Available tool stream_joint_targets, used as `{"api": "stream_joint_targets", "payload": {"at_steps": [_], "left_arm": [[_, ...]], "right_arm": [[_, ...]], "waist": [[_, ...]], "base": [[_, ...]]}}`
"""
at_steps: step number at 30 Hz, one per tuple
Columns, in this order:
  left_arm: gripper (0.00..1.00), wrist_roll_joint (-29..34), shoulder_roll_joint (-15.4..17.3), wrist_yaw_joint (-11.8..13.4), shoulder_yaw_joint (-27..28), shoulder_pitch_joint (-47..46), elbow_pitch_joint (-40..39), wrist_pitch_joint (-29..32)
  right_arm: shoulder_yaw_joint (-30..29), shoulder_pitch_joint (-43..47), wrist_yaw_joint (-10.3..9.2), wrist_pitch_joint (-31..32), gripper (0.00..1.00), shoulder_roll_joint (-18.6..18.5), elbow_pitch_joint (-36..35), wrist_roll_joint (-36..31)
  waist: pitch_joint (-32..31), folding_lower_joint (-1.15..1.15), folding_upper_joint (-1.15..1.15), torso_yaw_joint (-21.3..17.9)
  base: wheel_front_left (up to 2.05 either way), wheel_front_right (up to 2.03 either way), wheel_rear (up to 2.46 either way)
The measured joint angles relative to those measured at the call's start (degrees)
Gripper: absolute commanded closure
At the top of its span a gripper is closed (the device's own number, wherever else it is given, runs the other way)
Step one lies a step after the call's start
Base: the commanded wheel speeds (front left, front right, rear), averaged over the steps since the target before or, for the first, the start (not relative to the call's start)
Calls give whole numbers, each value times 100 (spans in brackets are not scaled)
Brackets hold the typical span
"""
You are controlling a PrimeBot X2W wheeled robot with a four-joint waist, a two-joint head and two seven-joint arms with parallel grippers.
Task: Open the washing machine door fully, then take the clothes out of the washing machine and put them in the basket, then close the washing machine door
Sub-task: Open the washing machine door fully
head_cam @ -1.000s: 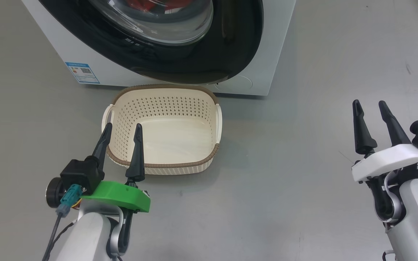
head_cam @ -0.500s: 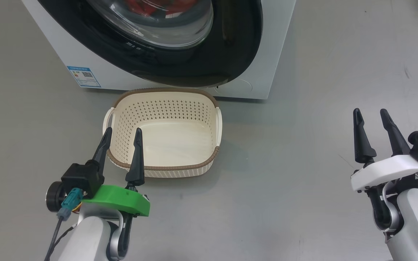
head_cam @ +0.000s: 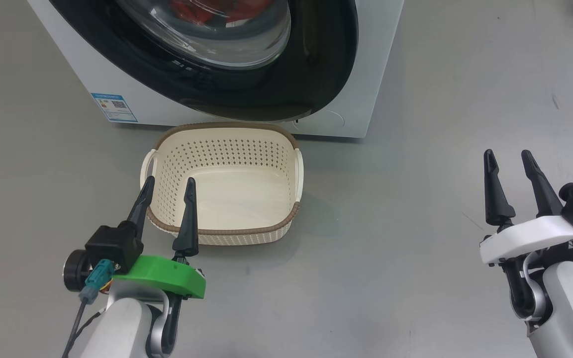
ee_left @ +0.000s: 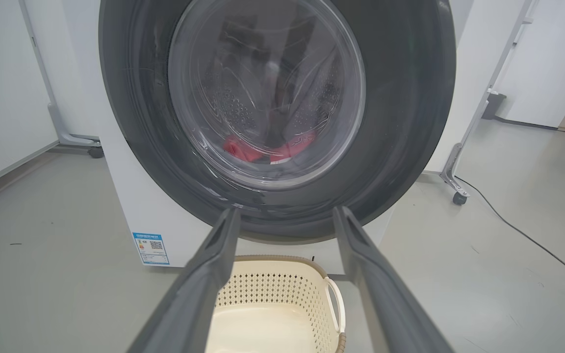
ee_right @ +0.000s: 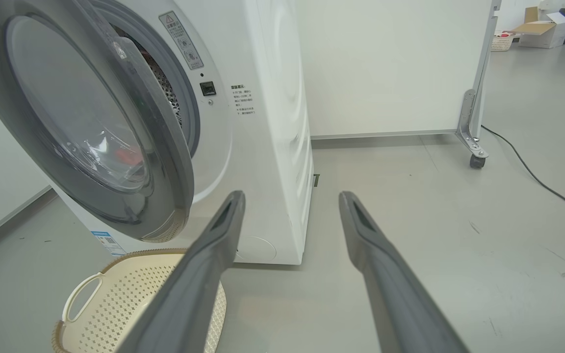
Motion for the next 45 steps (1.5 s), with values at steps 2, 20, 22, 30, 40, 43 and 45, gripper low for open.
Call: {"api": "stream_joint_targets", "payload": {"at_steps": [2, 20, 22, 30, 40, 43, 45], "left_arm": [[0, 0, 0, 0, 0, 1, 0, 0], [0, 0, 0, 0, 15, 1, -3, 0], [0, 0, 0, 0, 15, 1, -3, 0], [0, 0, 1, 0, 8, 1, -31, 0], [0, 0, 2, -4, -62, -4, -115, 0], [0, 0, 3, -5, -113, -11, -131, 0], [0, 0, 3, -5, -131, -14, -142, 0]], "right_arm": [[0, 8, -1, 0, 0, -1, -16, 0], [0, 82, -53, 1, 0, -4, -149, 0], [0, 82, -54, 1, 0, -5, -160, 0], [-10, 83, -98, 9, 0, -33, -255, -1], [-69, -209, -94, 197, 0, -156, -445, 5], [-113, -445, -88, 286, 0, -208, -516, 18], [-140, -533, -85, 331, 0, -222, -535, 43]], "waist": [[6, 0, 0, 3], [48, 0, 0, 43], [53, 0, 0, 44], [93, 0, 0, 57], [325, 0, 0, 123], [427, 0, 0, 156], [463, 0, 0, 169]], "base": [[0, 0, 0], [0, 0, 0], [0, 0, 0], [0, 0, 0], [0, 0, 0], [0, 0, 0], [0, 0, 0]]}}
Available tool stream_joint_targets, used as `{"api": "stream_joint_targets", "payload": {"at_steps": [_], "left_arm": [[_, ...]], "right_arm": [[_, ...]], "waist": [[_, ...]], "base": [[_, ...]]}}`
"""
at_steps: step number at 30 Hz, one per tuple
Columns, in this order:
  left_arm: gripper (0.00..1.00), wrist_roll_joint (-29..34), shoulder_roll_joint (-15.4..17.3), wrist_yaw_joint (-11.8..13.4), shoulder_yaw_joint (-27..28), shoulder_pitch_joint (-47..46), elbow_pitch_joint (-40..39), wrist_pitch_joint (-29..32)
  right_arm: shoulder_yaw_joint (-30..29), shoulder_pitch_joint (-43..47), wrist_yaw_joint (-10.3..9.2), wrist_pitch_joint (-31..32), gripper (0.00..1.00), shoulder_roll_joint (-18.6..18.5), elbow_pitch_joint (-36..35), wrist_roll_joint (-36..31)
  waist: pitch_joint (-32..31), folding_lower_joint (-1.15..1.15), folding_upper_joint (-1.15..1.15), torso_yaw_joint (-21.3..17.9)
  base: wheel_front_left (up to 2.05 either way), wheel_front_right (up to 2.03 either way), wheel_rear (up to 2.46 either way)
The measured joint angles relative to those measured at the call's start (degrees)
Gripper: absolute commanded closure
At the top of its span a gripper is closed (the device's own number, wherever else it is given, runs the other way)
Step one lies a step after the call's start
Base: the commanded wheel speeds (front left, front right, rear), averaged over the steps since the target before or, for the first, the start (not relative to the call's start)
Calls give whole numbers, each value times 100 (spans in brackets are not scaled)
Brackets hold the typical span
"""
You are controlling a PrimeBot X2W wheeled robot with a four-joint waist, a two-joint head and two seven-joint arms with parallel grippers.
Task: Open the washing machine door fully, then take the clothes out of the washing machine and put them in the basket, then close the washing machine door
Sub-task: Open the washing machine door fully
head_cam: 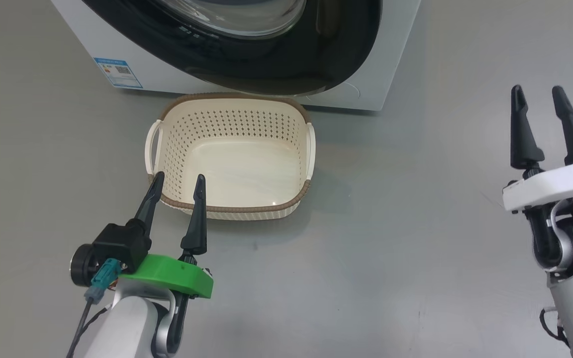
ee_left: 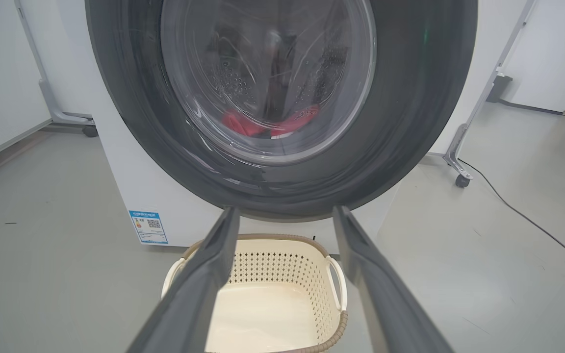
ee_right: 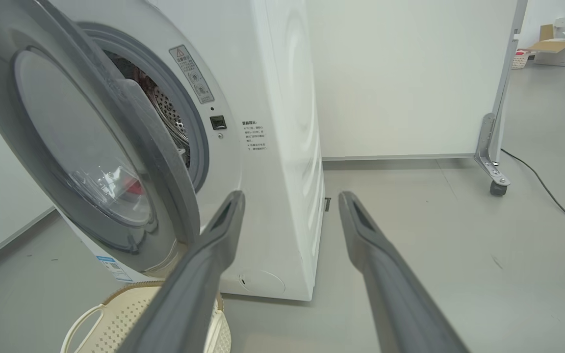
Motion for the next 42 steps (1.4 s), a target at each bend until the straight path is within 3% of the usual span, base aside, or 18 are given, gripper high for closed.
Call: {"api": "stream_joint_targets", "payload": {"at_steps": [17, 18, 19, 20, 24, 28, 42], "left_arm": [[0, -13, 0, -49, -280, -367, -96, 0], [0, -21, 0, -49, -299, -392, -99, 0], [0, -23, 0, -49, -312, -411, -103, 0], [0, -32, 0, -49, -327, -426, -107, 0], [0, -135, -1, -49, -391, -488, -121, 0], [0, -224, -2, -51, -488, -593, -137, 0], [0, -349, -7, -57, -660, -735, -155, 0]], "right_arm": [[-653, -1638, 97, 842, 0, 137, 45, 1377], [-692, -1733, 97, 911, 52, 159, 74, 1489], [-732, -1829, 92, 971, 84, 186, 107, 1585], [-768, -1926, 91, 1033, 100, 209, 138, 1679], [-866, -2286, 82, 1298, 100, 230, 258, 1962], [-1096, -2683, -152, 1671, 100, 341, 514, 2486], [-1183, -3659, -523, 2952, 100, 511, 1078, 3511]], "waist": [[671, 0, 0, 366], [707, 0, 0, 397], [741, 0, 0, 426], [776, 0, 0, 457], [904, 0, 0, 576], [1043, 0, 0, 739], [1328, 0, 0, 1181]], "base": [[0, 0, 0], [0, 0, 0], [0, 0, 0], [0, 0, 0], [0, 0, 0], [0, 0, 0], [0, 0, 0]]}}
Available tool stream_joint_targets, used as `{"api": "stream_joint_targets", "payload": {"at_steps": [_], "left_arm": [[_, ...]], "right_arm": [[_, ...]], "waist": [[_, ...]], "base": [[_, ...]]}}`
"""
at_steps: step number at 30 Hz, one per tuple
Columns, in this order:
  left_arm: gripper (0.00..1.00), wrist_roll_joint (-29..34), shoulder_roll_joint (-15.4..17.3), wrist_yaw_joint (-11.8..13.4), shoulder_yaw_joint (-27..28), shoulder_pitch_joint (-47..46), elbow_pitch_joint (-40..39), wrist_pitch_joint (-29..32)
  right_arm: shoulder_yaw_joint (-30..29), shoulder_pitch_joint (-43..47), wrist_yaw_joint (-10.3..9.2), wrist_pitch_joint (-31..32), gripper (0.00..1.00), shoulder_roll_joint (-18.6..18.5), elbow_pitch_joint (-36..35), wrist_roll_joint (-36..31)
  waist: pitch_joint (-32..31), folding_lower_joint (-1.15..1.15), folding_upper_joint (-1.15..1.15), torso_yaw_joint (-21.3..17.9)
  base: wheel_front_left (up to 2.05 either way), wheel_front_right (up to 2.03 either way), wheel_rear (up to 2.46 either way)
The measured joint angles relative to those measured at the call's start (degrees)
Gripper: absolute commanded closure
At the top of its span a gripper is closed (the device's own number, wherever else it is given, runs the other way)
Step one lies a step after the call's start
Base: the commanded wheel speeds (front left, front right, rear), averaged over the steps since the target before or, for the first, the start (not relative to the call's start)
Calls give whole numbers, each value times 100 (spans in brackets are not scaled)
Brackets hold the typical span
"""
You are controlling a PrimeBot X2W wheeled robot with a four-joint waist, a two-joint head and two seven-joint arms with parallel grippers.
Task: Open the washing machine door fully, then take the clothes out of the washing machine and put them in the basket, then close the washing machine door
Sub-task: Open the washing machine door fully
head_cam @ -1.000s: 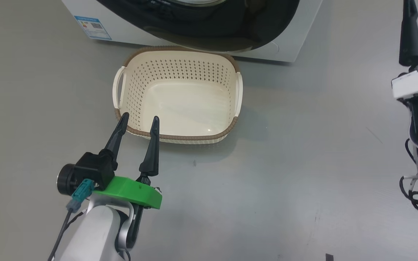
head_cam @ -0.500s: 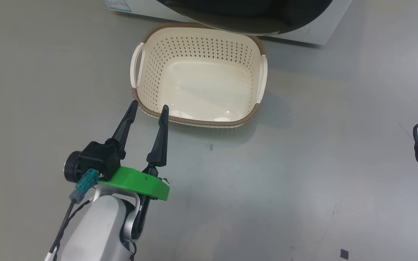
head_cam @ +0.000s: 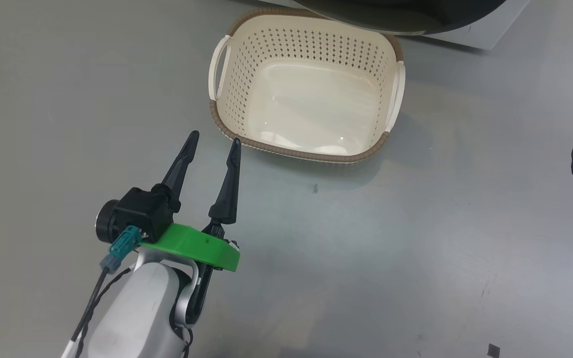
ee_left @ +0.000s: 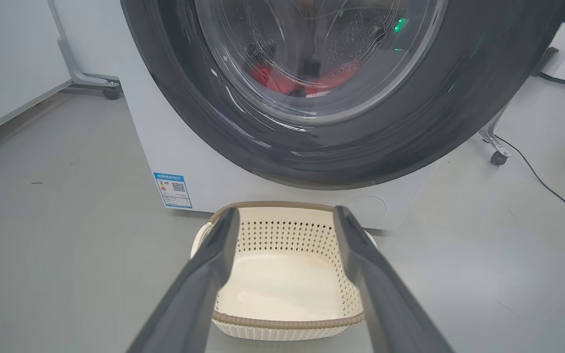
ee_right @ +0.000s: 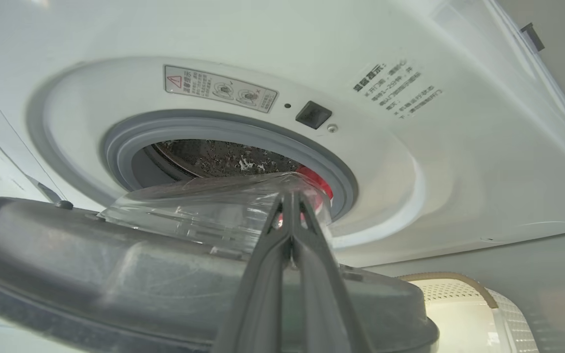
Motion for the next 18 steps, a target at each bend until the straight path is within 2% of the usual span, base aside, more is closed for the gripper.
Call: {"api": "stream_joint_targets", "payload": {"at_steps": [5, 18], "left_arm": [[0, -24, -3, 8, -7, -5, 2, 0], [0, -24, -4, 16, -22, -18, 21, 0]], "right_arm": [[-52, -183, -94, 309, 100, 92, 196, 291], [-11, -415, -194, 893, 100, 140, 509, 621]], "waist": [[44, 0, 0, 95], [50, 0, 0, 126]], "base": [[0, 0, 0], [0, 0, 0]]}}
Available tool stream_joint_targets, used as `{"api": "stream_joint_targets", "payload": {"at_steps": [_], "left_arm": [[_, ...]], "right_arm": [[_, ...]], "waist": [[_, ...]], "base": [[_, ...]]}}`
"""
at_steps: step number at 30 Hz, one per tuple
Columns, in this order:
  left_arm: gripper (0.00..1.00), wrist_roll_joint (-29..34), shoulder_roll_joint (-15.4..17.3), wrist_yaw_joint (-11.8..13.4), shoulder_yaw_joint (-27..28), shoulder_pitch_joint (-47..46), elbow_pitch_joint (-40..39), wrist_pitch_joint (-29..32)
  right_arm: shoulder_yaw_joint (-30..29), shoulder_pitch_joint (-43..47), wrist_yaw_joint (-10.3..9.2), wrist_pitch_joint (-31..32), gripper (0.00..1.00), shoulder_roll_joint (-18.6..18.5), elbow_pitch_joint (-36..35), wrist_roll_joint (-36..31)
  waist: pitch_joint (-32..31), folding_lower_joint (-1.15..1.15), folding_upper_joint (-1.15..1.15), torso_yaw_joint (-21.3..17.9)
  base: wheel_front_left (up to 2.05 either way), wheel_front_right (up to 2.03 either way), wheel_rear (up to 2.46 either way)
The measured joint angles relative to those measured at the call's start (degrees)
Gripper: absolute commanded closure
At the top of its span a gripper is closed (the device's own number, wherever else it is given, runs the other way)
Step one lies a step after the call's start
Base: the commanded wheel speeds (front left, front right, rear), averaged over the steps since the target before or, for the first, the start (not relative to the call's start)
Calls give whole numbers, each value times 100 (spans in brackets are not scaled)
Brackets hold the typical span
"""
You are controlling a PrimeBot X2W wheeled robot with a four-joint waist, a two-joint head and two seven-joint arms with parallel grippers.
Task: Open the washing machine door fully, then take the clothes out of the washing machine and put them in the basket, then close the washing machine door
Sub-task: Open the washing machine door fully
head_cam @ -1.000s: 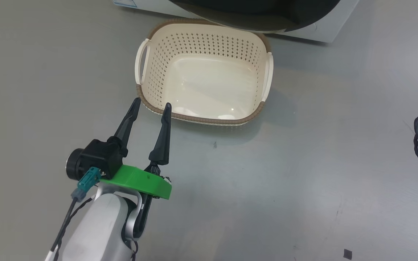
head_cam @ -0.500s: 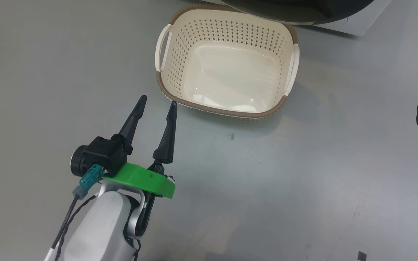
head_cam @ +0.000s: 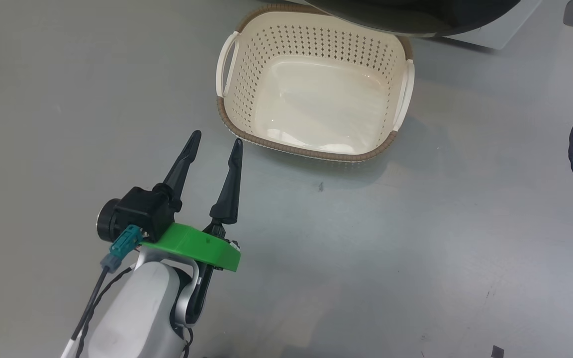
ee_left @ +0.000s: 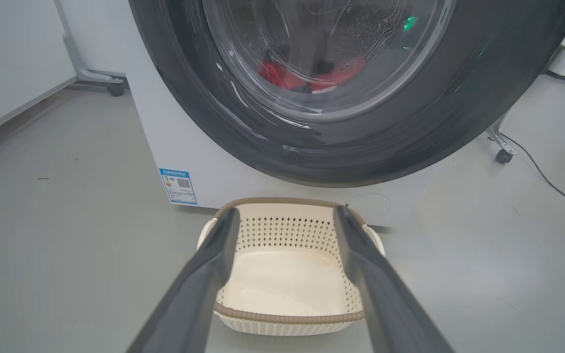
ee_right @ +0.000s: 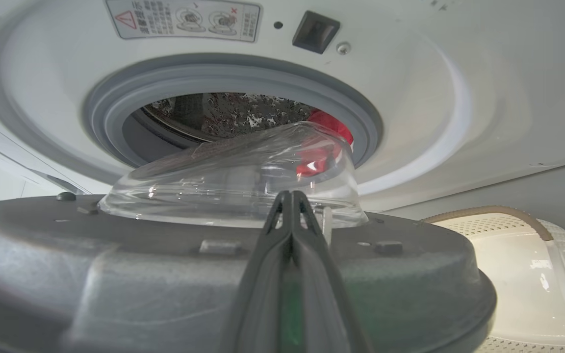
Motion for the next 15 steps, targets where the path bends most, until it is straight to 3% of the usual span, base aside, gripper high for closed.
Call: {"api": "stream_joint_targets", "payload": {"at_steps": [15], "left_arm": [[0, 0, -1, 25, 10, -31, 107, 0]], "right_arm": [[74, 54, 51, 522, 100, 66, 312, 257]], "waist": [[-118, 0, 0, -38]], "base": [[0, 0, 0]]}}
